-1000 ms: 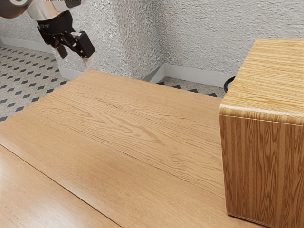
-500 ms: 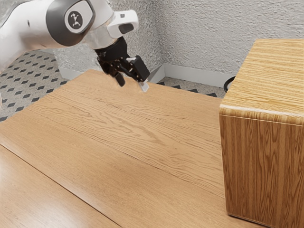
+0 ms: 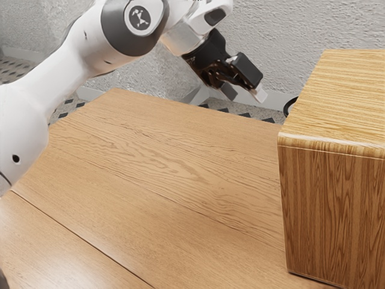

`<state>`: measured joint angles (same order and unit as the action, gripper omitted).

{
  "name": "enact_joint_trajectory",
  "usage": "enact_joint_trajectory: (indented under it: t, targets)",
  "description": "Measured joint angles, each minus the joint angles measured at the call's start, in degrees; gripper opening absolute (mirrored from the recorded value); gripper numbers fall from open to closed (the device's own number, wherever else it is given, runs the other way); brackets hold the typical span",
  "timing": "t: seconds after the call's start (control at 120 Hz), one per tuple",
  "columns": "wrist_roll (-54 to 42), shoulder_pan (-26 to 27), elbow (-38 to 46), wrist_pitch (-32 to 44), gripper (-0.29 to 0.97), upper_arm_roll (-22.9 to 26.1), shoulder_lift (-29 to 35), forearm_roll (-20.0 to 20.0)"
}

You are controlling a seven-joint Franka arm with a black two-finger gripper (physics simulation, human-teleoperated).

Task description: Pull the drawer handle with one arm to open the drawer

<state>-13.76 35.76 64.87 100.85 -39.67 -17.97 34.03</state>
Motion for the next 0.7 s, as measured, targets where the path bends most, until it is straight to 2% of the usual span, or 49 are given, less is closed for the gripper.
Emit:
enact_joint_trajectory:
  t: [0.3, 0.567, 0.7]
  targets:
    - [-1.57, -0.52, 3.10, 2.54, 0.68, 1.15, 0.88, 1.50]
    - [-2.90, -0.72, 6.09, 3.85, 0.68, 1.35, 1.82, 5.83]
    - [-3.61, -0.82, 7.34, 4.68, 0.68, 1.22, 2.19, 6.78]
